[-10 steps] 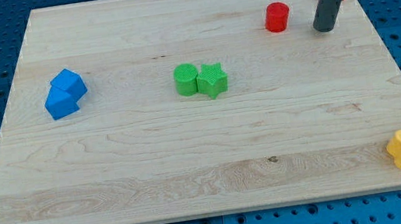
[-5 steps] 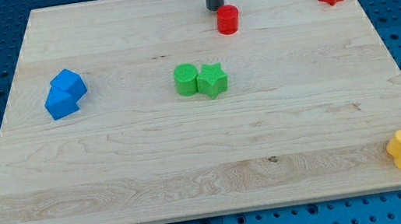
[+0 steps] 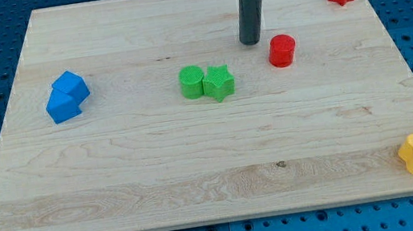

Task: Move the red circle to the center right of the board

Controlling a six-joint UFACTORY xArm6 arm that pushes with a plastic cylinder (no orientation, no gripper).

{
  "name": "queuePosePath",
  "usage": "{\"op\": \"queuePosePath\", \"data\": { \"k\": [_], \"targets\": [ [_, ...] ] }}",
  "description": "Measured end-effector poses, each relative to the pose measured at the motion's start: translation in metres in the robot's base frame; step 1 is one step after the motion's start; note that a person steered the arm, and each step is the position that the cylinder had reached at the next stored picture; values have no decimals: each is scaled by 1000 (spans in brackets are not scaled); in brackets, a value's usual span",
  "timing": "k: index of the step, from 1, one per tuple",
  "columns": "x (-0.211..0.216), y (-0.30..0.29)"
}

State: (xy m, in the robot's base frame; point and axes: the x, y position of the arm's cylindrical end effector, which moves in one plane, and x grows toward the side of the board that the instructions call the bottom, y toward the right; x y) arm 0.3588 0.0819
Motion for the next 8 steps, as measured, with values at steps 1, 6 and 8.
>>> {"op": "queuePosePath", "data": {
  "k": [1, 6, 8],
  "targets": [
    [42, 20],
    [26, 90],
    [74, 146]
  ]
}}
